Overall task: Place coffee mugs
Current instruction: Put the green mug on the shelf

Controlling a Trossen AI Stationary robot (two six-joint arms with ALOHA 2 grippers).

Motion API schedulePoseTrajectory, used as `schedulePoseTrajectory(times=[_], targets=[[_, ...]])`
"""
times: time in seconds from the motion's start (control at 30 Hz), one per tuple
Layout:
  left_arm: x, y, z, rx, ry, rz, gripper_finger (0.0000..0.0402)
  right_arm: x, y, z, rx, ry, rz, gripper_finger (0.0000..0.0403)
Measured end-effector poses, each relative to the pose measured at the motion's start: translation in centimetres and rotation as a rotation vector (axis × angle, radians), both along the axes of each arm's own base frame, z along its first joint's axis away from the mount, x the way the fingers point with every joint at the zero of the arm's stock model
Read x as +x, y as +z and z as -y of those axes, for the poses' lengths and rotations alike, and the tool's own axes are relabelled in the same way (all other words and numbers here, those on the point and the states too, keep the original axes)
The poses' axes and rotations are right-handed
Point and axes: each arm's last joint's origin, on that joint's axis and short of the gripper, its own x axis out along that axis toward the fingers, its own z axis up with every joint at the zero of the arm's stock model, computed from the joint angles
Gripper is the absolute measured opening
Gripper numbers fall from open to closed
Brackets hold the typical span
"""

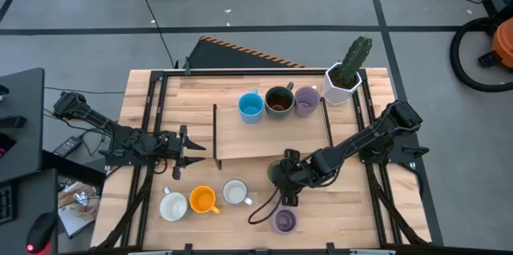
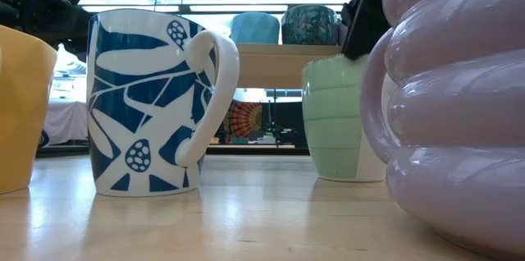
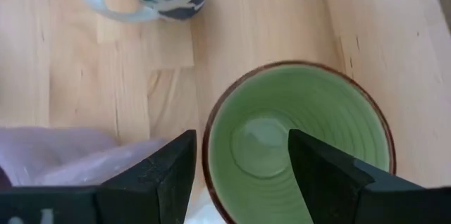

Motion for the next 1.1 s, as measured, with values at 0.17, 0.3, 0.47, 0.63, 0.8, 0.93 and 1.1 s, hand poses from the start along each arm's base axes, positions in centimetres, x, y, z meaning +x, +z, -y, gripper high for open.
schedulePoseTrajectory(times=[0.17, 0.3, 0.47, 0.63, 0.8, 0.93, 1.1], targets=[[0.0, 0.0, 0.0, 0.000, 0.000, 0.000, 0.0162, 0.6, 1.8, -0.3, -0.005, -0.020, 0.051, 0.0230], [0.0, 0.0, 0.0, 0.001, 0.000, 0.000, 0.0162, 0.8, 3.4, -0.4, 0.004, -0.038, 0.060, 0.0230], [0.0, 0.0, 0.0, 0.000, 0.000, 0.000, 0.0162, 1.2, 3.2, -0.8, 0.010, -0.068, 0.061, 0.0229], [0.0, 0.0, 0.0, 0.001, 0.000, -0.002, 0.0162, 2.4, 2.1, -2.9, -0.042, -0.051, -0.001, 0.0228], [0.0, 0.0, 0.0, -0.001, 0.000, -0.006, 0.0162, 3.3, 2.2, -3.9, -0.143, -0.061, -0.119, 0.0228], [0.0, -0.1, 0.0, -0.001, 0.000, -0.006, 0.0162, 4.0, 2.0, -4.0, -0.126, -0.103, -0.188, 0.0228], [0.0, -0.1, 0.0, -0.009, 0.001, -0.007, 0.0162, 4.2, 1.0, -3.3, -0.098, -0.159, -0.277, 0.0224]])
